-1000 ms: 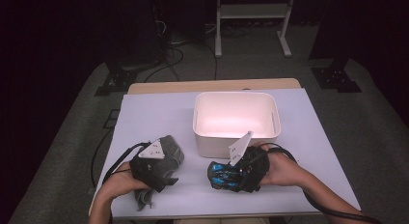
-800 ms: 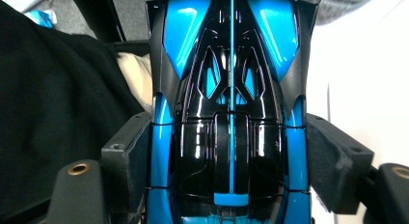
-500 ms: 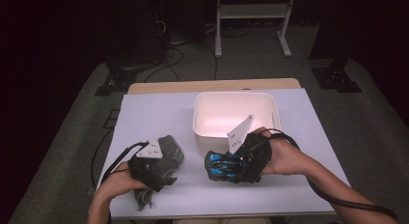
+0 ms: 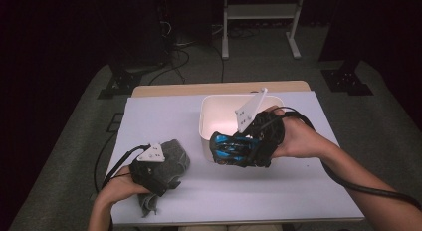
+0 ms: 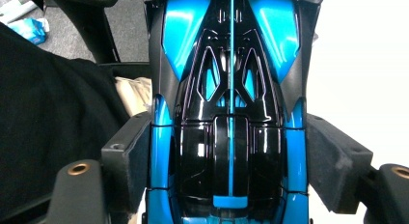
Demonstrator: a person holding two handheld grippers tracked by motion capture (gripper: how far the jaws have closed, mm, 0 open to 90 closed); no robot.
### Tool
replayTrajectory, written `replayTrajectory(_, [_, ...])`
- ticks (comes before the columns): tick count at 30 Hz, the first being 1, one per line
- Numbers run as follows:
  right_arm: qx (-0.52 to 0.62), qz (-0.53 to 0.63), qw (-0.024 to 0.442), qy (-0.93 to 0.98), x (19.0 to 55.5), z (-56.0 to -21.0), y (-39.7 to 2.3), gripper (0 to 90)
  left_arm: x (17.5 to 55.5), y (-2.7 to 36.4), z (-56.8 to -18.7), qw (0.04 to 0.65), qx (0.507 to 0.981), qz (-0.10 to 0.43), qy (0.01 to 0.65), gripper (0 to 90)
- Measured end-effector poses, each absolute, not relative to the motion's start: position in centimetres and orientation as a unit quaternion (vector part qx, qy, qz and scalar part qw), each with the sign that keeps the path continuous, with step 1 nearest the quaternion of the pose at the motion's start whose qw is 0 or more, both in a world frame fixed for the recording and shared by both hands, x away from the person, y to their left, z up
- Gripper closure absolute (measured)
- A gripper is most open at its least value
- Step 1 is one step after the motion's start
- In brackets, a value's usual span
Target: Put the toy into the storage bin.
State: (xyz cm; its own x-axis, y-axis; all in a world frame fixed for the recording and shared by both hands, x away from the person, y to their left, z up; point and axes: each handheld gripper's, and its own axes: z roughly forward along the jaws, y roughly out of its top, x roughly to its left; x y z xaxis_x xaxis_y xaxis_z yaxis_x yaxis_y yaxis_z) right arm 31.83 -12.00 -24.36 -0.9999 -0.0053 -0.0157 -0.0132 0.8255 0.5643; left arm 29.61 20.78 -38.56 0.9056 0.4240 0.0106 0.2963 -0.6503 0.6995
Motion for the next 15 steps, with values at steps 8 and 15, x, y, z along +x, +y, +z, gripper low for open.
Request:
replayTrajectory(8, [0.013, 0.288, 0.009, 0.957, 34.2, -23.0, -12.2, 24.9, 29.6, 20.9, -38.6, 0.373, 0.902, 0.086, 0.199, 2.9])
replayTrajectory(15, [0.025, 0.279, 0.009, 0.960, 36.4, -22.9, -12.0, 24.9, 29.5, 21.2, -38.6, 0.370, 0.904, 0.086, 0.199, 2.9])
